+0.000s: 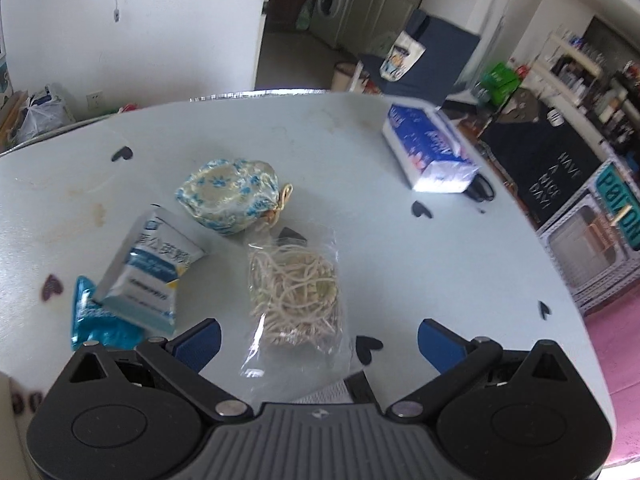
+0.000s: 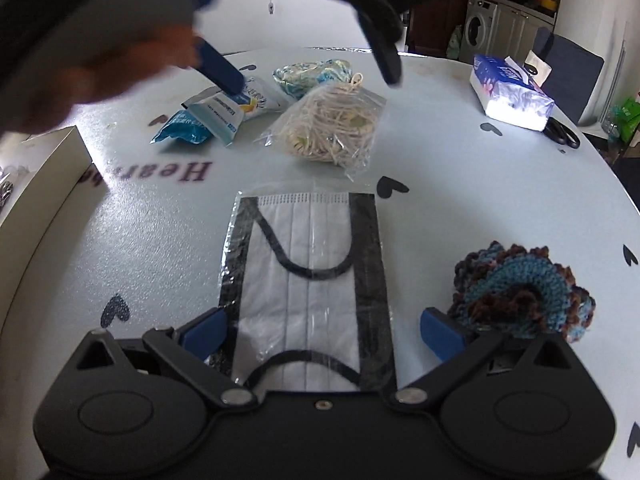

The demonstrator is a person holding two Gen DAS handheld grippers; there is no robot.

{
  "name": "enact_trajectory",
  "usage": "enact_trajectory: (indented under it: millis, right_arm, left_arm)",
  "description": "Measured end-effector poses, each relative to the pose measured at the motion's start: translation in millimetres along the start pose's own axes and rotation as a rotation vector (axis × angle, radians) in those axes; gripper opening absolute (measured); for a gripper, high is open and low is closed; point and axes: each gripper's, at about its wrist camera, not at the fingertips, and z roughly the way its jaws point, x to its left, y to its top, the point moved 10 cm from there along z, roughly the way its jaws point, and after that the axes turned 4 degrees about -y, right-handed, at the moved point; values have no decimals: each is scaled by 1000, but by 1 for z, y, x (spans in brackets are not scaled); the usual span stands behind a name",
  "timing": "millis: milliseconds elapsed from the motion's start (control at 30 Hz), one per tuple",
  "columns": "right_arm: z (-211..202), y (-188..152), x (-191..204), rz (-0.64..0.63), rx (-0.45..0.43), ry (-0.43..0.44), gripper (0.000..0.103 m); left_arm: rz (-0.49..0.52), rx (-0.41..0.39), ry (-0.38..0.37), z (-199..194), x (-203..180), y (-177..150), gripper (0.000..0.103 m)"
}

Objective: Organize soft objects
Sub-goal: 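Grasp the rubber band bag with the left tool while the right tool grasps the mask sleeve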

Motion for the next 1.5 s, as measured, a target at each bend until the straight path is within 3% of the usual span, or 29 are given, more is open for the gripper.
enact_trajectory:
  millis: [267, 433, 700, 800, 867, 1067, 1267, 1433, 1500]
  right_arm:
    - [-6, -1, 7, 73, 68, 45, 103]
    - [-3, -6, 12, 24, 84, -30, 103]
    - [-7, -11, 10, 14, 86, -17, 100]
    - [-10, -13, 11, 12, 80, -15, 96]
    - [-13, -15, 11, 8, 77, -13, 94]
    - [-21, -18, 12, -8, 68, -2, 78]
    - [-30, -23, 10, 4, 65, 9, 60]
    - [-35, -25, 1, 61, 63, 15, 40]
    - [-38, -25, -1, 82, 63, 23, 39]
  left_arm:
    - [-17, 43, 74, 43, -1, 16, 103]
    - [-32, 62, 147, 60, 6, 19, 103]
    - [-58, 95, 172, 76, 12, 8, 102]
    - [-49, 83, 179, 77, 12, 9, 91]
    - [-16, 71, 195, 76, 11, 10, 78]
    - [21, 75, 175, 69, 11, 9, 64]
    - [18, 94, 129, 51, 11, -7, 62]
    - [38, 63, 84, 24, 7, -16, 62]
    - [34, 46, 66, 12, 5, -19, 62]
